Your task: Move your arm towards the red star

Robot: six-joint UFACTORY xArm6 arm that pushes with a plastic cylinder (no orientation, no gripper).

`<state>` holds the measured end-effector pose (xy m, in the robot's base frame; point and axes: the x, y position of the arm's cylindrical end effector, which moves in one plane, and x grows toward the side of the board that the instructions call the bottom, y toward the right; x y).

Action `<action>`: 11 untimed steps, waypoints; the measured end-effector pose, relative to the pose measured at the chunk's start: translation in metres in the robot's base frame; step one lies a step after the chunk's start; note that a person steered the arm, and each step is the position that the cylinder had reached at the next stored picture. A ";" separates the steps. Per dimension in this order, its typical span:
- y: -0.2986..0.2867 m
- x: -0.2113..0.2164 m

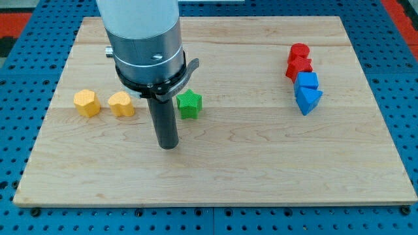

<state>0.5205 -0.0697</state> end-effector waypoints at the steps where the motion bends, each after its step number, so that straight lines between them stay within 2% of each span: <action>1: 0.000 0.000; 2: 0.000 0.002; 3: 0.000 -0.014; 4: -0.033 -0.043; 5: -0.078 -0.047; 7: -0.054 -0.061; 8: -0.054 -0.083; 9: -0.067 -0.104; 10: -0.115 -0.112; 11: -0.110 -0.113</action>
